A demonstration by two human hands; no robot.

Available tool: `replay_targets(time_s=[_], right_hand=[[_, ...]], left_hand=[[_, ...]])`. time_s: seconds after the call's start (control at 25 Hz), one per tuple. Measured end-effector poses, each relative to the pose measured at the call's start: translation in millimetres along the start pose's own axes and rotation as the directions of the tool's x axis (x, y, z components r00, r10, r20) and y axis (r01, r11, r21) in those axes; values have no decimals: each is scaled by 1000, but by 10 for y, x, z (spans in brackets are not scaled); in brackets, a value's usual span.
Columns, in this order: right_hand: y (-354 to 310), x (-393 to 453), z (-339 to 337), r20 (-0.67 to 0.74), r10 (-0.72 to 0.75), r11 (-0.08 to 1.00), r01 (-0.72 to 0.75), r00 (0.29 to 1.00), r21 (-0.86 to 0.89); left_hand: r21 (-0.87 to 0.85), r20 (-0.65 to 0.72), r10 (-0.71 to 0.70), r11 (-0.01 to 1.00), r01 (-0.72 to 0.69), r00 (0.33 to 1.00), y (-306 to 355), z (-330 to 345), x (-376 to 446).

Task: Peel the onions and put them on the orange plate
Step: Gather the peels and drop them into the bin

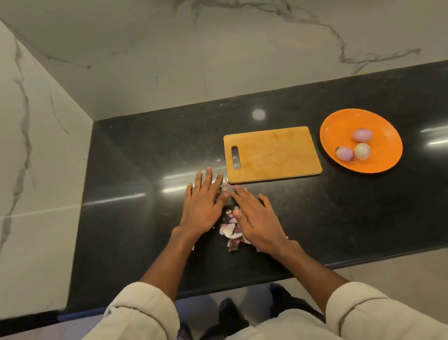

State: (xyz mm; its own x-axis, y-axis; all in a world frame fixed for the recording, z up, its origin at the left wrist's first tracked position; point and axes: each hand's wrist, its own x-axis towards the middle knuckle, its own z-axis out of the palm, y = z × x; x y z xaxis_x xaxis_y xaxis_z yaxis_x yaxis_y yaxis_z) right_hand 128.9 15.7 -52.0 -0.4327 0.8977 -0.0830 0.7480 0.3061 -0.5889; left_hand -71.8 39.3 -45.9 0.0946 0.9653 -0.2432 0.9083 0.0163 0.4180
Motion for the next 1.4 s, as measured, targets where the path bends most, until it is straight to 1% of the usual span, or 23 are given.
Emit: replay_targets(time_s=[0.04,0.12,0.16,0.24,0.32,0.36,0.44,0.52,0.56,0.6,0.64,0.68,0.72,0.76,0.8,0.84,0.92,0.96,1.0,1.12,1.16,1.32,1.4], right_hand=[[-1,12,-16,16,-16,999,15,1000,53],[30,59,-61,-12,-19,991,20,1000,129],[36,97,-65,-35,-16,993,20,999,118],[3,203,-31,-34,-11,998,13,999,63],[-46,321,20,-6,-10,994,11,1000,108],[-59,342,28,14,-17,989,15,1000,150],[-49,267,-29,80,-57,980,41,995,197],[-40,133,-137,155,-107,979,77,982,191],[-71,71,-218,167,-111,978,78,980,193],[-109,16,-313,136,-96,978,68,986,199],[-140,-44,-424,63,-63,979,49,996,198],[-149,-101,-553,-18,-13,985,16,1000,174],[-138,-163,-691,-58,48,992,-41,997,122],[-102,-242,-816,-39,114,993,-112,993,43],[-58,-328,-919,33,194,980,-192,980,-58],[-38,-422,-983,135,290,950,-269,947,-157],[-61,-571,-934,331,437,893,-360,836,-270],[-103,-609,-844,379,461,883,-374,802,-284],[-146,-623,-738,380,464,882,-381,800,-276],[-280,-509,-543,239,475,879,-442,847,-179],[-318,-458,-515,217,468,883,-442,857,-156],[-391,-305,-442,265,346,938,-326,900,-118],[-370,-278,-495,279,338,939,-344,899,-30]], left_hand=[[-33,6,54,998,-54,999,-20,28,-79],[-129,15,108,986,-105,994,-68,39,-187],[-165,13,115,980,-111,993,-75,26,-189],[-149,-8,105,983,-105,994,-33,3,-133],[-109,-20,79,991,-80,997,29,9,-78],[-125,-16,81,989,-82,997,35,7,-90],[-207,22,116,972,-109,993,-16,25,-216],[-288,59,163,947,-140,985,-89,17,-439],[-334,59,171,932,-142,983,-120,-15,-534],[-369,44,171,918,-143,984,-141,-74,-617],[-367,-1,162,918,-151,987,-152,-147,-699],[-312,-69,142,937,-156,988,-167,-230,-782],[-218,-130,102,968,-128,986,-204,-314,-878],[-112,-166,41,992,-60,985,-260,-389,-994],[-26,-173,-34,999,30,984,-320,-438,-1112],[18,-140,-121,992,125,983,-366,-451,-1236],[-14,4,-262,965,262,965,-353,-373,-1414],[-41,69,-289,956,292,955,-303,-308,-1453],[-56,95,-291,953,297,952,-237,-249,-1464],[-97,58,-301,947,306,952,6,-128,-1338],[-116,56,-302,945,307,952,99,-107,-1274],[-222,71,-198,952,210,978,346,-48,-1036],[-271,93,-172,943,192,981,371,-88,-980]])
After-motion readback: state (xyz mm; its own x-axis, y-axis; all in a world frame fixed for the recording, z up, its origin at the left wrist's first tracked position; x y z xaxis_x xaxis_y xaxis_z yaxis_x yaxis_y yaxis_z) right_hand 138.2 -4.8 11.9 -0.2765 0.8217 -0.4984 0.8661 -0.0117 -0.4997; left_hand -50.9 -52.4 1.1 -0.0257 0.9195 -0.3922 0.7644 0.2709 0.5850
